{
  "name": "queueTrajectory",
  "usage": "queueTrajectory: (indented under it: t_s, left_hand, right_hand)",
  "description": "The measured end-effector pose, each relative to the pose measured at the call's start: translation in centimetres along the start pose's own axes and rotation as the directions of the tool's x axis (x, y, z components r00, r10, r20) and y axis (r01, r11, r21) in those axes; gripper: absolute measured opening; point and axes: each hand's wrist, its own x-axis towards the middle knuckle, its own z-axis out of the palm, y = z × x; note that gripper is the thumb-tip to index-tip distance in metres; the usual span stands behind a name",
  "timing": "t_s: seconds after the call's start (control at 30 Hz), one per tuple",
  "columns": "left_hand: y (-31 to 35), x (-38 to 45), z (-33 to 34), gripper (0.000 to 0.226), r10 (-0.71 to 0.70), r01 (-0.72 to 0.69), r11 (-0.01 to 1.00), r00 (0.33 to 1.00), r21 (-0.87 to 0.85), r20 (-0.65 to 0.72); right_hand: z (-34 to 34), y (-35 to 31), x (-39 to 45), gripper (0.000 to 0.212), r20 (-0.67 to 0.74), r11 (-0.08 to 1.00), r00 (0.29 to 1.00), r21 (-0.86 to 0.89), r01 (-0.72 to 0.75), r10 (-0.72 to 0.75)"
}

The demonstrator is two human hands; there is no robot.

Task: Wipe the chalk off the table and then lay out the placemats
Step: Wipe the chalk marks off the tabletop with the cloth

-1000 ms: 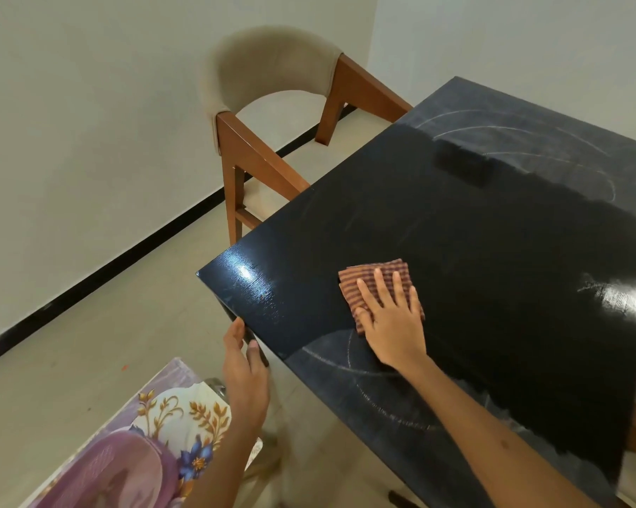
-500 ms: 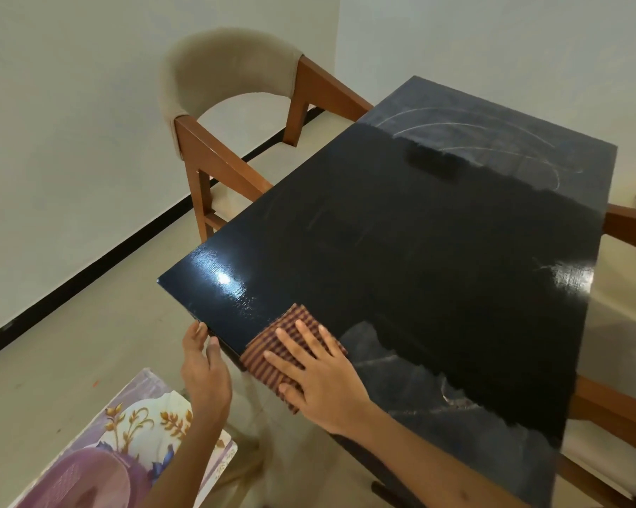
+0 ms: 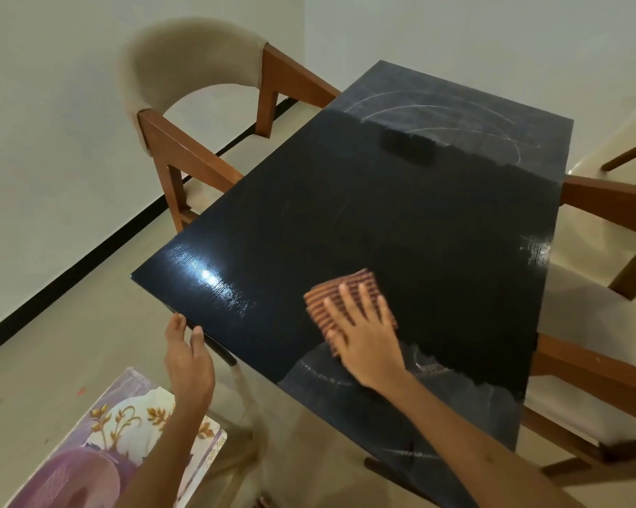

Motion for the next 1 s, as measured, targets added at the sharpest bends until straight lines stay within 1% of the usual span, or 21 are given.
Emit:
queueTrajectory:
  t_s: [0.07, 0.13, 0.23, 0.3, 0.37, 0.43, 0.53, 0.63, 0.7, 0.77, 0.83, 0.9, 1.0]
  left_hand:
    - [0.0, -0.2, 0.0, 0.044, -0.002, 0.002, 1.000, 1.000, 0.009, 0.015]
    - [0.1, -0.6, 0.2, 0.045, 0.000, 0.000, 1.000, 1.000, 0.002, 0.026]
    - [0.8, -1.4, 0.8, 0.047, 0.027, -0.027, 0.999, 0.999, -0.025, 0.018]
    - [1.1, -2.2, 1.3, 0.047, 0.037, -0.037, 0.998, 0.999, -0.044, 0.000]
    - [1.4, -2.8, 1.7, 0.047, 0.043, -0.044, 0.997, 0.999, -0.058, -0.014]
    - [1.3, -3.2, 2.1, 0.047, 0.035, -0.036, 0.998, 0.999, -0.056, -0.019]
    - [1.2, -3.7, 2.2, 0.047, 0.032, -0.032, 0.999, 0.999, -0.033, -0.022]
    - [1.0, -4.1, 2.2, 0.048, 0.045, -0.046, 0.999, 0.999, -0.027, -0.020]
    - [0.7, -4.3, 2.2, 0.048, 0.041, -0.041, 0.999, 0.999, -0.018, -0.016]
    - [0.3, -4.1, 2.4, 0.050, 0.028, -0.028, 1.000, 0.999, -0.011, -0.024]
    - [0.4, -4.0, 2.7, 0.052, 0.016, -0.016, 1.000, 0.999, -0.011, -0.033]
    - [0.6, -4.0, 3.1, 0.054, 0.002, -0.003, 1.000, 0.999, -0.022, -0.045]
    - [0.8, -4.0, 3.6, 0.056, 0.001, -0.004, 0.999, 0.997, -0.033, -0.071]
  right_hand:
    - [0.6, -1.9, -2.7, 0.053, -0.018, 0.985, 0.985, 0.032, 0.171, -0.171]
    - [1.1, -3.1, -5.4, 0.052, -0.009, 0.959, 0.959, 0.027, 0.282, -0.282]
    - [2.0, -2.8, -7.5, 0.052, -0.004, 0.927, 0.928, -0.031, 0.373, -0.373]
    - [2.0, -2.0, -7.7, 0.052, 0.011, 0.907, 0.907, -0.030, 0.421, -0.421]
    - [1.7, -1.3, -7.3, 0.052, 0.014, 0.901, 0.901, -0.006, 0.434, -0.433]
    - [1.4, 0.1, -6.3, 0.052, -0.013, 0.937, 0.937, 0.028, 0.349, -0.349]
    - [0.7, 4.3, -4.4, 0.053, -0.039, 0.995, 0.994, 0.008, 0.099, -0.099]
    - [-0.3, 8.9, -3.9, 0.059, 0.008, 0.992, 0.993, -0.053, -0.119, 0.119]
    - [-0.6, 10.0, -4.2, 0.063, 0.046, 0.978, 0.979, -0.069, -0.198, 0.201]
    - [-0.4, 9.4, -4.4, 0.062, 0.024, 0.977, 0.978, -0.061, -0.203, 0.205]
    - [-0.1, 7.9, -5.8, 0.058, 0.009, 0.992, 0.994, -0.056, -0.113, 0.113]
    - [0.3, 6.4, -8.6, 0.055, 0.012, 0.998, 0.998, -0.032, 0.058, -0.058]
    - [0.7, 5.1, -13.7, 0.058, 0.051, 0.961, 0.960, -0.025, 0.276, -0.274]
